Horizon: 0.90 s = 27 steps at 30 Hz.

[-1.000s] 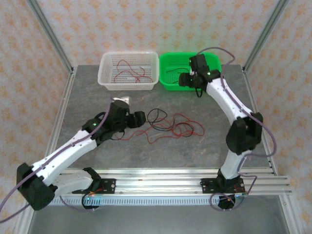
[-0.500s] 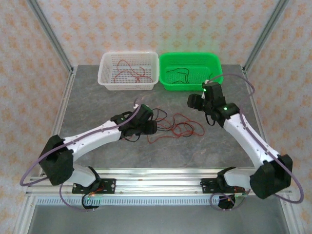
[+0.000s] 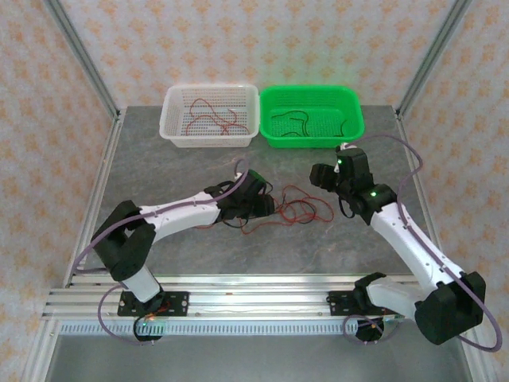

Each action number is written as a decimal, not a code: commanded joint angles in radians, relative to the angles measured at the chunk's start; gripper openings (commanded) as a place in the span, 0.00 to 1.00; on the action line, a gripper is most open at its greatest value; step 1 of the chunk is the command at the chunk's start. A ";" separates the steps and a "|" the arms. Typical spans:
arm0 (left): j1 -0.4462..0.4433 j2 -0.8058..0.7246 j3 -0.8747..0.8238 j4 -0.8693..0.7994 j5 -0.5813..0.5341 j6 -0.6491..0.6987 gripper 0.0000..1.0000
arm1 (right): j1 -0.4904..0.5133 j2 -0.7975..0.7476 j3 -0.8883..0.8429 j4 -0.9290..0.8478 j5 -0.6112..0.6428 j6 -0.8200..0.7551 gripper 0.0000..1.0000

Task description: Untangle the cables

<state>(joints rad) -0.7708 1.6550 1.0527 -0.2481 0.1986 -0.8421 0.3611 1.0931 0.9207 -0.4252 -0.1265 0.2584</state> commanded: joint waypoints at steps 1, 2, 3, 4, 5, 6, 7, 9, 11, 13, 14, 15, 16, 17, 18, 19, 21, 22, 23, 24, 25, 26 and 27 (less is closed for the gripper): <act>-0.003 0.034 0.038 0.064 0.003 -0.044 0.53 | -0.001 -0.029 -0.005 0.020 0.032 -0.004 0.66; -0.002 0.047 0.044 0.068 0.003 -0.047 0.53 | -0.001 -0.033 -0.006 0.019 0.031 -0.005 0.66; -0.003 0.061 0.052 0.067 0.000 -0.047 0.53 | -0.001 -0.037 -0.008 0.019 0.031 -0.005 0.66; -0.003 0.072 0.059 0.063 -0.003 -0.048 0.53 | 0.000 -0.042 -0.009 0.017 0.031 -0.005 0.66; -0.001 0.085 0.065 0.063 -0.009 -0.046 0.53 | 0.000 -0.046 -0.010 0.016 0.033 -0.006 0.66; 0.000 0.095 0.069 0.063 -0.017 -0.046 0.53 | 0.000 -0.050 -0.011 0.016 0.033 -0.007 0.66; 0.001 0.102 0.070 0.068 -0.024 -0.047 0.53 | -0.001 -0.054 -0.013 0.013 0.035 -0.007 0.66; 0.005 0.113 0.073 0.082 -0.035 -0.049 0.53 | -0.001 -0.062 -0.014 0.007 0.037 -0.009 0.66; 0.013 0.125 0.079 0.093 -0.046 -0.048 0.53 | -0.001 -0.070 -0.019 0.004 0.039 -0.007 0.66; 0.018 0.138 0.087 0.098 -0.049 -0.046 0.53 | -0.001 -0.078 -0.024 0.002 0.039 -0.007 0.66; 0.021 0.145 0.090 0.102 -0.048 -0.045 0.53 | -0.001 -0.082 -0.028 0.000 0.039 -0.005 0.66; 0.023 0.153 0.093 0.105 -0.050 -0.045 0.53 | 0.000 -0.086 -0.032 -0.001 0.039 -0.003 0.66; 0.026 0.159 0.095 0.109 -0.051 -0.045 0.53 | -0.001 -0.089 -0.035 -0.001 0.039 -0.003 0.66; 0.029 0.165 0.095 0.117 -0.054 -0.045 0.53 | -0.001 -0.094 -0.037 -0.002 0.039 -0.001 0.66; 0.032 0.170 0.095 0.124 -0.055 -0.046 0.53 | -0.001 -0.097 -0.039 -0.004 0.040 -0.001 0.66; 0.037 0.177 0.094 0.132 -0.057 -0.046 0.52 | -0.001 -0.100 -0.040 -0.006 0.041 -0.001 0.66; 0.046 0.190 0.095 0.146 -0.058 -0.046 0.50 | 0.000 -0.106 -0.042 -0.010 0.039 0.001 0.66; 0.050 0.194 0.095 0.154 -0.060 -0.045 0.50 | -0.001 -0.110 -0.043 -0.012 0.039 0.004 0.66; 0.054 0.199 0.095 0.161 -0.062 -0.046 0.49 | -0.001 -0.114 -0.045 -0.015 0.039 0.004 0.66; 0.057 0.203 0.095 0.166 -0.063 -0.046 0.48 | -0.001 -0.116 -0.046 -0.017 0.038 0.005 0.66; 0.062 0.207 0.096 0.173 -0.065 -0.045 0.47 | -0.001 -0.120 -0.049 -0.018 0.037 0.007 0.65; 0.065 0.211 0.096 0.182 -0.067 -0.046 0.45 | -0.001 -0.125 -0.052 -0.020 0.036 0.009 0.65; 0.067 0.214 0.098 0.189 -0.067 -0.046 0.44 | -0.001 -0.129 -0.055 -0.021 0.035 0.011 0.65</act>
<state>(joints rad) -0.7170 1.8526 1.1252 -0.1062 0.1673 -0.8749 0.3611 0.9890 0.8841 -0.4297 -0.1192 0.2592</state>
